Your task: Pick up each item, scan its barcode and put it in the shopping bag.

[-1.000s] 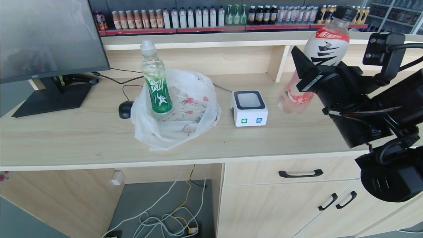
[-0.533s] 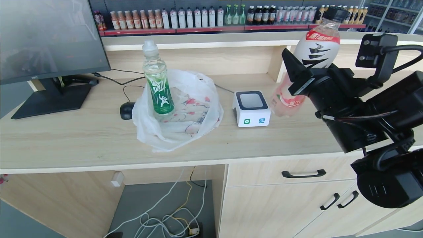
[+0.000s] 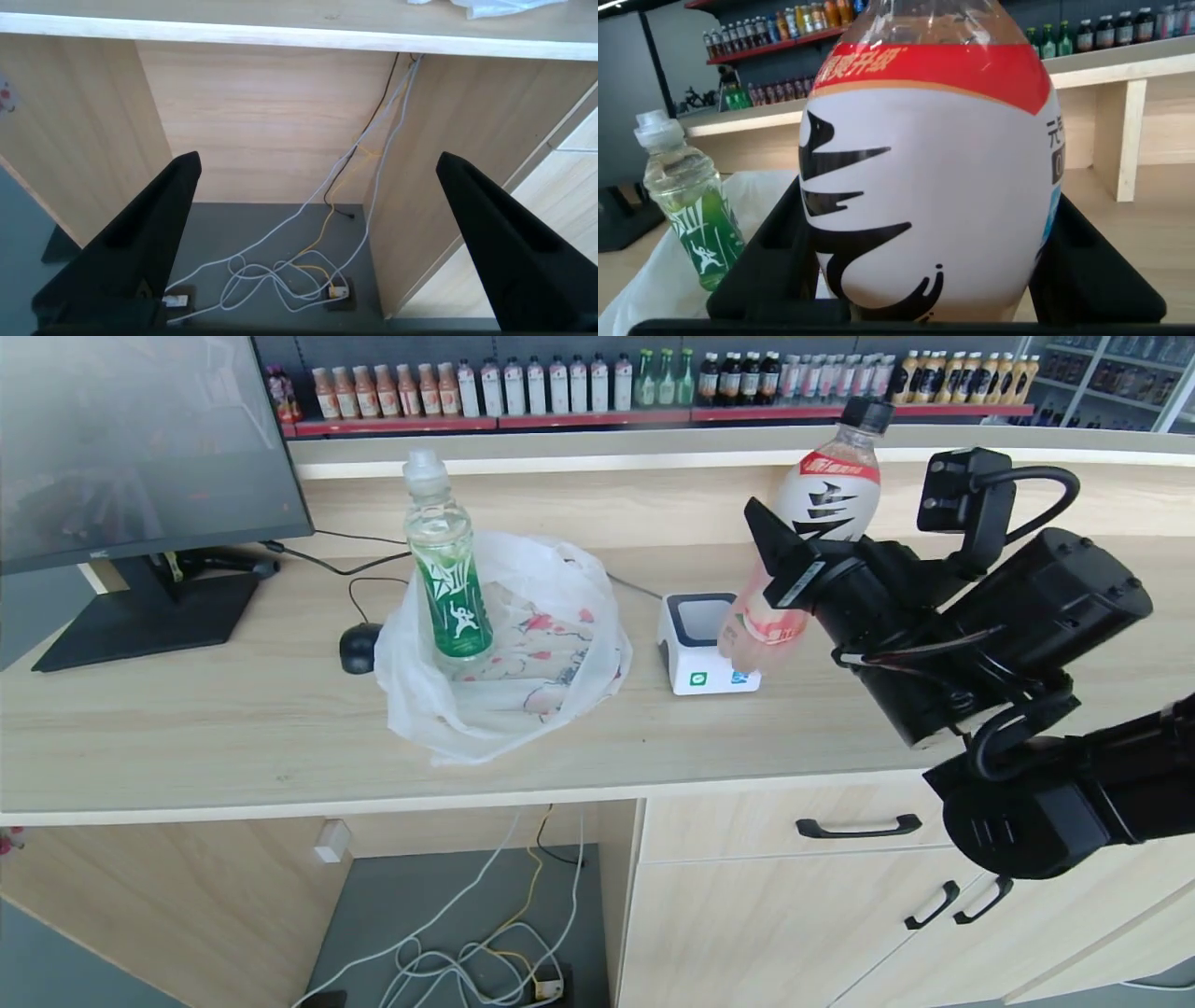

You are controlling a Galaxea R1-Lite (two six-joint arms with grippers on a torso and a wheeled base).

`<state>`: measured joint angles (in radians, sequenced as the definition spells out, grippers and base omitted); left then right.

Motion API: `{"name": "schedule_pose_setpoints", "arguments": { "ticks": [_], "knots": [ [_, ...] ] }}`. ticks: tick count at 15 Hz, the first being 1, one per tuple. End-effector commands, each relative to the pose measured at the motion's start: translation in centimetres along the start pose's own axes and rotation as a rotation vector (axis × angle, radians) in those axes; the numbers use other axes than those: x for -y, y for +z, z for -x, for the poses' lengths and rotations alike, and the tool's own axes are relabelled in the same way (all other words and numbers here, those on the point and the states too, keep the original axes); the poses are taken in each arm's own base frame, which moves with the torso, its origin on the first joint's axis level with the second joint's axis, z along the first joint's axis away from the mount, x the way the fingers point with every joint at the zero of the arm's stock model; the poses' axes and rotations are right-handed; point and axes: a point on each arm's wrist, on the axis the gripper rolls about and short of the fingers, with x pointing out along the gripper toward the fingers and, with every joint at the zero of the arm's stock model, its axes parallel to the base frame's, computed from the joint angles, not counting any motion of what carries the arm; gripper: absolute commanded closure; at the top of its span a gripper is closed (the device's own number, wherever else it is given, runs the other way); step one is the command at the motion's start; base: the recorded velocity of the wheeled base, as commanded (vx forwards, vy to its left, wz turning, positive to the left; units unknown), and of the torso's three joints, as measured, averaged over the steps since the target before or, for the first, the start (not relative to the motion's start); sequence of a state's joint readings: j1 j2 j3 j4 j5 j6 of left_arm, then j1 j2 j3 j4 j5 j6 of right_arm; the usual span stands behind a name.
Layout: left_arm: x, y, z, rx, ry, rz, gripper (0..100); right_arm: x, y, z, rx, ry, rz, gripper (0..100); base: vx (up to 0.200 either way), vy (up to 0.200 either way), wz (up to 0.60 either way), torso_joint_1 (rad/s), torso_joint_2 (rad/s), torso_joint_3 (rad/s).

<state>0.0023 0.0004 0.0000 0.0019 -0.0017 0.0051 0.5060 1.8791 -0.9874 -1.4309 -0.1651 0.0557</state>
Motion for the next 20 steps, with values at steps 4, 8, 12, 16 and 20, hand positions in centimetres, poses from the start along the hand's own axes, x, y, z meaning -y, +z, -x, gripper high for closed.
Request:
{"name": "schedule_pose_setpoints", "arguments": {
  "ticks": [4,8,12,16,20],
  "knots": [
    [0.0,0.0,0.0,0.001,0.001,-0.001,0,-0.2,-1.9,-3.0,-0.048,-0.019,-0.124,100,0.0,0.0,0.0,0.0,0.0,0.0],
    [0.0,0.0,0.0,0.001,0.001,-0.001,0,-0.3,-2.0,-4.4,-0.074,-0.032,-0.317,100,0.0,0.0,0.0,0.0,0.0,0.0],
    [0.0,0.0,0.0,0.001,0.001,-0.001,0,0.1,-2.2,-5.6,-0.054,-0.045,-0.463,100,0.0,0.0,0.0,0.0,0.0,0.0],
    [0.0,0.0,0.0,0.001,0.001,0.001,0,0.5,-2.9,-6.8,-0.025,-0.05,-0.591,100,0.0,0.0,0.0,0.0,0.0,0.0],
    [0.0,0.0,0.0,0.001,0.001,-0.001,0,1.5,-3.2,-7.6,-0.038,-0.143,-0.758,100,0.0,0.0,0.0,0.0,0.0,0.0]
  ]
}}
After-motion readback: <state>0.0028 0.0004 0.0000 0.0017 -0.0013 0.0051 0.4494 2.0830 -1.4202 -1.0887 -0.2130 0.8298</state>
